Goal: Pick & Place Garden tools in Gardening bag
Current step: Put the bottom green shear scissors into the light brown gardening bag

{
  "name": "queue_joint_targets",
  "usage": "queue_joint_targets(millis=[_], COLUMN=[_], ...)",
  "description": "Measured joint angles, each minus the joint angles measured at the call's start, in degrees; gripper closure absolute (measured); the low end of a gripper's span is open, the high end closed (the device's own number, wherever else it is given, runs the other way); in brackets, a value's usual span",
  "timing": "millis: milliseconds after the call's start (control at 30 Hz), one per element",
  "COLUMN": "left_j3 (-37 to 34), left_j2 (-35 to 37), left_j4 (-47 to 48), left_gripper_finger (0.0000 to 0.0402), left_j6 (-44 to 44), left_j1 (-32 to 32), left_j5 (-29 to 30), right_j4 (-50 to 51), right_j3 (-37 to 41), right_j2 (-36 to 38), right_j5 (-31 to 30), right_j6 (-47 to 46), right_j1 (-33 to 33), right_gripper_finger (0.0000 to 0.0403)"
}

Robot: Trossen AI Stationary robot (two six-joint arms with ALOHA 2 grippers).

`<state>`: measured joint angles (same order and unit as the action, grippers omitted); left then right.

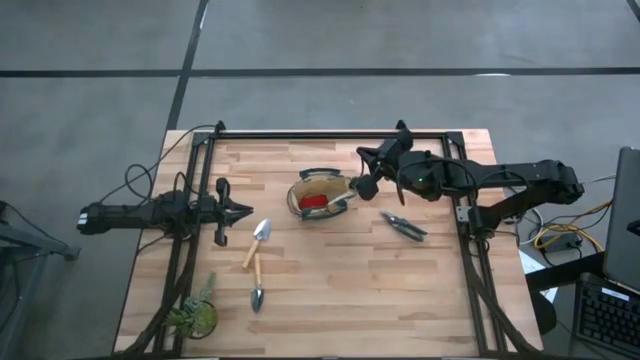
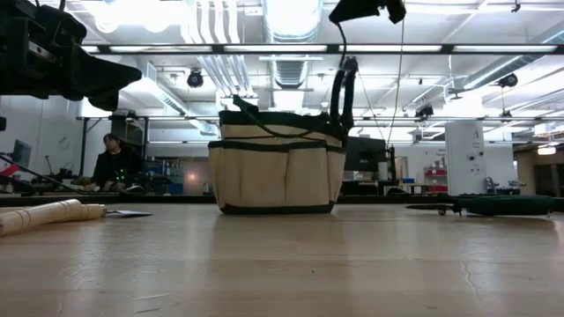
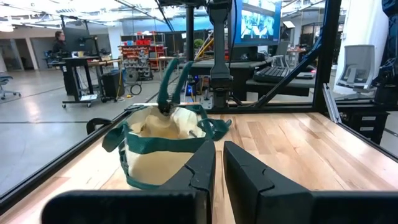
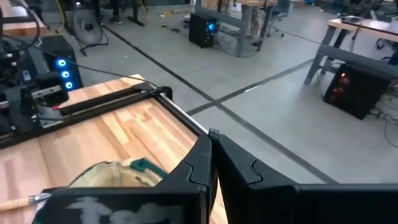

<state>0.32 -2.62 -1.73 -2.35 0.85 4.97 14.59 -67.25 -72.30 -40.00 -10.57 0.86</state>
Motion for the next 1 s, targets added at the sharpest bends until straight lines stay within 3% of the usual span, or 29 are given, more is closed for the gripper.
queue_joint_targets(millis=[367,733,1000], left_j3=[0.01,0.01,0.01], left_j2=[-0.01,-0.02,0.00], left_j4=[0.00,-0.03,-0.03], left_gripper_finger=[0.0364,0.0364,0.0364], left_j6=[0.00,0.00,0.00], left_j1=[0.01,0.01,0.00], left_j5=[0.00,0.00,0.00], right_j4=[-0.17,-0.72,-6.91], right_j3=[2.59,5.85,5.99], right_j2=[5.02,4.73,4.69], right_j5=[-0.61,2.61,6.89], right_j6=[-2.47,-4.74,-2.61], right_j1=[0.00,-0.02,-0.50], right_gripper_finger=[0.0392,0.0392,0.0392])
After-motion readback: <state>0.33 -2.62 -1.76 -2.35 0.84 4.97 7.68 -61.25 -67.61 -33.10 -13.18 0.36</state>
